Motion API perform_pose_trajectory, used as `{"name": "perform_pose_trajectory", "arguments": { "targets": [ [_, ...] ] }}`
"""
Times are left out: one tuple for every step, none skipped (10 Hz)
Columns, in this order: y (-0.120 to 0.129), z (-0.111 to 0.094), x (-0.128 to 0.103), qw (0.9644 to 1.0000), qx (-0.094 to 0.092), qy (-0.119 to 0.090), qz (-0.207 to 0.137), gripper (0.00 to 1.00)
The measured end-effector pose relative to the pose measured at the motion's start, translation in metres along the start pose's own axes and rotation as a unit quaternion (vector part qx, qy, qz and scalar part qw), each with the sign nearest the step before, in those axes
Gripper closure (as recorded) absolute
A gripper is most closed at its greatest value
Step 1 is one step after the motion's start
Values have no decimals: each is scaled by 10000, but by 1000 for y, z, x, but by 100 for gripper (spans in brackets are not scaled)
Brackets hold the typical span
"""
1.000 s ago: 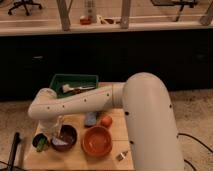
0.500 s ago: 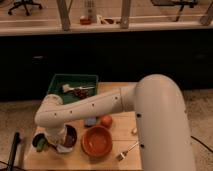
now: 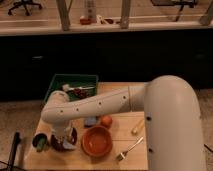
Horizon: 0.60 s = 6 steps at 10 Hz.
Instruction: Wipe purple bowl with towel
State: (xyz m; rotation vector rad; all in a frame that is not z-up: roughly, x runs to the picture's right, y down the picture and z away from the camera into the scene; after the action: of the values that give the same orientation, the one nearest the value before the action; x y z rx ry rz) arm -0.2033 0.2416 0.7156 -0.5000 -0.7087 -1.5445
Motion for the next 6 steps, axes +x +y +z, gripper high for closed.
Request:
{"name": "perform_pose_trajectory", "arguments": {
  "targets": [
    [0, -4, 8, 10000, -51, 48, 8, 100],
    [0, -7, 15, 9999, -94, 84, 3, 100],
    [-2, -8, 20, 9999, -122, 106, -14, 100],
    [-7, -9, 27, 9998, -166, 125, -59, 100],
    [-12, -9, 31, 9997, -181, 133, -104, 100],
    [-19, -7, 34, 9996, -196, 126, -170, 100]
  ]
}}
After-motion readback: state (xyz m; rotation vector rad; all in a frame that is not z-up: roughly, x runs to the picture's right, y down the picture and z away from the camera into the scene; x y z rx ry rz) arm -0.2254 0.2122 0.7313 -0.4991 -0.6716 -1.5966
